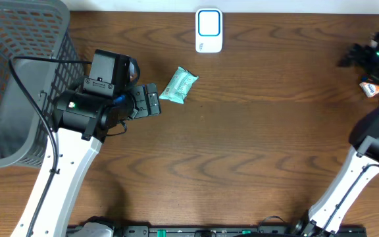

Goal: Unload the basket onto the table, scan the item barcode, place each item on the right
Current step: 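Move the right gripper left to the green wipes pack and grasp it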

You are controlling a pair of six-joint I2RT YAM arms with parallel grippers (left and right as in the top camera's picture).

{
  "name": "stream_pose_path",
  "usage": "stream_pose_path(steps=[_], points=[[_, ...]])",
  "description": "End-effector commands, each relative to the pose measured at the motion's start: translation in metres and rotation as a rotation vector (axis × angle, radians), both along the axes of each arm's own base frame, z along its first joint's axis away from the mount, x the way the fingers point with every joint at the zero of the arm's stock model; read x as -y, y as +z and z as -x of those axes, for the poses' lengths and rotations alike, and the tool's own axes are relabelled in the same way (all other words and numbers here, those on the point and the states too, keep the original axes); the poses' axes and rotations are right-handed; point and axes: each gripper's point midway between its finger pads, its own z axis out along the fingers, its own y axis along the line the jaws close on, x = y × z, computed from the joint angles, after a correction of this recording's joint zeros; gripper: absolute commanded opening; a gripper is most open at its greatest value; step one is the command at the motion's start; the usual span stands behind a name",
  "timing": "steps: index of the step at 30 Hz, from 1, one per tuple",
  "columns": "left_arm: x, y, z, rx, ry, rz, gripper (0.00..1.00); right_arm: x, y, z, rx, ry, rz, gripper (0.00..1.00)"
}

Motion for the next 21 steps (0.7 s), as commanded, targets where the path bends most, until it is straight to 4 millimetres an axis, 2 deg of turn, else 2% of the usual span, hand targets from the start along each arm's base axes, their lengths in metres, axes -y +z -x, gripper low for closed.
stream_pose_path(steps=[1, 5, 7, 14, 17, 21], points=[[-0.004, -0.001, -0.002, 0.000, -0.003, -0.020, 0.98, -0.084, 0.011, -0.019, 0.089, 0.215, -0.201, 0.99], [-0.004, -0.001, -0.002, 0.000, -0.003, -0.021, 0.98, -0.145, 0.011, -0.017, 0.045, 0.329, -0.239, 0.99], [-0.004, -0.001, -0.002, 0.000, -0.003, -0.020, 0.98, -0.185, 0.009, -0.015, 0.023, 0.406, -0.246, 0.99], [-0.004, -0.001, -0.002, 0.000, -0.003, -0.021, 0.98, -0.304, -0.005, -0.007, 0.014, 0.637, -0.244, 0.99], [-0.004, -0.001, -0.002, 0.000, -0.003, -0.020, 0.98, -0.351, -0.019, -0.006, 0.008, 0.642, -0.256, 0.99], [-0.004, -0.001, -0.002, 0.000, -0.003, -0.020, 0.98, -0.400, -0.041, -0.001, -0.022, 0.573, -0.286, 0.99]])
